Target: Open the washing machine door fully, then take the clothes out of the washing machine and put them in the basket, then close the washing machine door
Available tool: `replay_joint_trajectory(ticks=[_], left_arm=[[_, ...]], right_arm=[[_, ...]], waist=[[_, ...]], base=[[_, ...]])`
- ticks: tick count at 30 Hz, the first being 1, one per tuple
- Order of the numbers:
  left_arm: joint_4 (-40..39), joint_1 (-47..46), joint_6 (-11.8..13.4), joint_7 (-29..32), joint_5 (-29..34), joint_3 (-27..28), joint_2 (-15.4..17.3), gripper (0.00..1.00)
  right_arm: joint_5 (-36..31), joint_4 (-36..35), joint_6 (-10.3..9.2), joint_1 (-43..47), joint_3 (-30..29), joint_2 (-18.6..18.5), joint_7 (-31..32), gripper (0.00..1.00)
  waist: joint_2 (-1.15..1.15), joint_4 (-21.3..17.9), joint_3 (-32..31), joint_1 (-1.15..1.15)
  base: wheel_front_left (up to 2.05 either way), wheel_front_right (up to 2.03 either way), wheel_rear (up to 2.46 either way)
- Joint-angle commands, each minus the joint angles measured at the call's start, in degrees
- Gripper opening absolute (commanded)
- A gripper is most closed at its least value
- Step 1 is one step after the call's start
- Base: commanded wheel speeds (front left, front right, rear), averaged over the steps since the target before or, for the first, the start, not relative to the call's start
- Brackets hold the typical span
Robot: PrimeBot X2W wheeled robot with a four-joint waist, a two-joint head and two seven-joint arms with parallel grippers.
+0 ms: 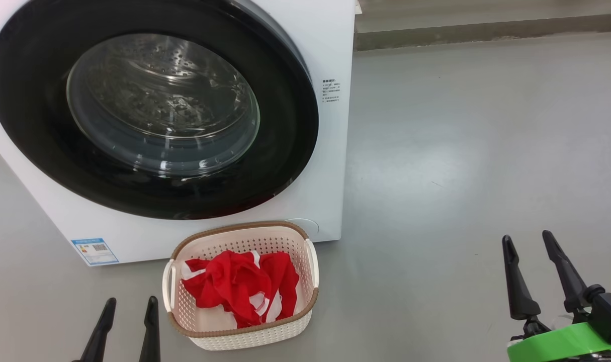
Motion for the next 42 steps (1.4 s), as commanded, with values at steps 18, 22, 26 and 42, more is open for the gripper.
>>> replay_joint_trajectory(ticks=[18, 22, 26, 42], left_arm=[[3.4, 0.1, 0.0, 0.5, 1.0, -0.6, -0.8, 0.0], [4.2, -0.2, 0.0, 1.0, -0.4, -0.5, -0.9, 0.0], [4.3, -0.6, 0.0, 1.7, -3.0, -0.4, -0.9, 0.0], [5.3, -2.4, -0.2, 4.3, -13.9, -0.1, -0.7, 0.0]], right_arm=[[0.2, 4.3, 0.0, 2.1, 2.2, 1.1, 0.1, 0.0], [1.6, 5.0, 0.0, 2.2, 2.2, 1.2, 0.4, 0.0], [4.1, 5.1, 0.0, 1.8, 2.1, 1.2, 1.1, 0.0], [14.7, 5.8, -0.01, 0.1, 1.8, 1.1, 3.9, 0.0]], waist=[[0.0, 0.1, 0.1, 0.0], [0.0, 0.1, 0.2, 0.01], [0.0, 0.2, 0.1, 0.13], [0.0, 0.5, 0.6, 0.01]], base=[[0.0, 0.0, 0.0], [0.0, 0.0, 0.0], [0.0, 0.0, 0.0], [0.0, 0.0, 0.0]])
